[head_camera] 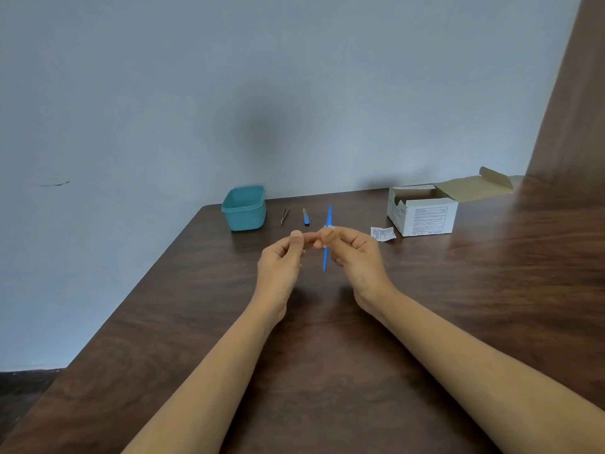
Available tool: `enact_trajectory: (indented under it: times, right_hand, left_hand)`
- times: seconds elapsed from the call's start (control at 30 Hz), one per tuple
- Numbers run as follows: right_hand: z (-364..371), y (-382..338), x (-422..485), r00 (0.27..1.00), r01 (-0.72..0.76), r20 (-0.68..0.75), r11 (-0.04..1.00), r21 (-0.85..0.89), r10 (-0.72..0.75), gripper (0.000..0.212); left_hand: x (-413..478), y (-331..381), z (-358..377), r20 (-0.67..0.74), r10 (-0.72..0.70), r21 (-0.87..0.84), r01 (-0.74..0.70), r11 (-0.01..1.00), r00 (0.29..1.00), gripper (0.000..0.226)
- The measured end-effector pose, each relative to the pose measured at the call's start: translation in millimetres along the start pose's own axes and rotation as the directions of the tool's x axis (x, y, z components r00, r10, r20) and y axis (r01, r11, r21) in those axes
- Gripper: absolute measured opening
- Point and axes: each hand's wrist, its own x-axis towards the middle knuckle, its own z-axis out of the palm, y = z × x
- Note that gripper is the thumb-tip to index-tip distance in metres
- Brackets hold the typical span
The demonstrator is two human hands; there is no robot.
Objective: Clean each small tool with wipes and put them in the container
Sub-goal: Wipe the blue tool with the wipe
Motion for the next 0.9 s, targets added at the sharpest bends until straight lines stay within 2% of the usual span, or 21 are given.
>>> enact_trajectory:
  times: [0.1,0.2,0.27,0.53,0.73,0.9]
  right_hand:
    - [-9,-2,6,0.985,-0.091,-0.132,0.987,0.136,0.109,0.013]
    - [-16,0,13,0.971,-0.13,-0.174,0.974,0.188,0.163,0.013]
    - [-17,1,14,0.967,-0.151,-0.171,0.966,0.209,0.189,0.013]
    - [-18,3,14,0.968,-0.183,-0.143,0.972,0.149,0.204,0.013]
    - [-16,2,11,0.965,-0.254,-0.018,0.953,0.166,0.261,0.013]
    - [-17,4,14,0.964,-0.245,-0.074,0.959,0.144,0.257,0.01]
  left_hand:
    - [0,-7,1,0.092,0.007,0.194,-0.025,0.981,0.996,0.038]
    - [-4,-10,5,0.278,0.0,0.27,-0.078,0.96,0.961,0.034]
    - [-5,-9,6,0.326,0.028,0.278,-0.124,0.953,0.945,0.028]
    - [-6,-6,5,0.323,0.044,0.295,-0.145,0.945,0.945,0.022]
    - [-6,-6,5,0.308,0.022,0.231,-0.097,0.968,0.951,0.022]
    - [-6,-5,5,0.279,0.022,0.197,-0.08,0.977,0.96,0.019]
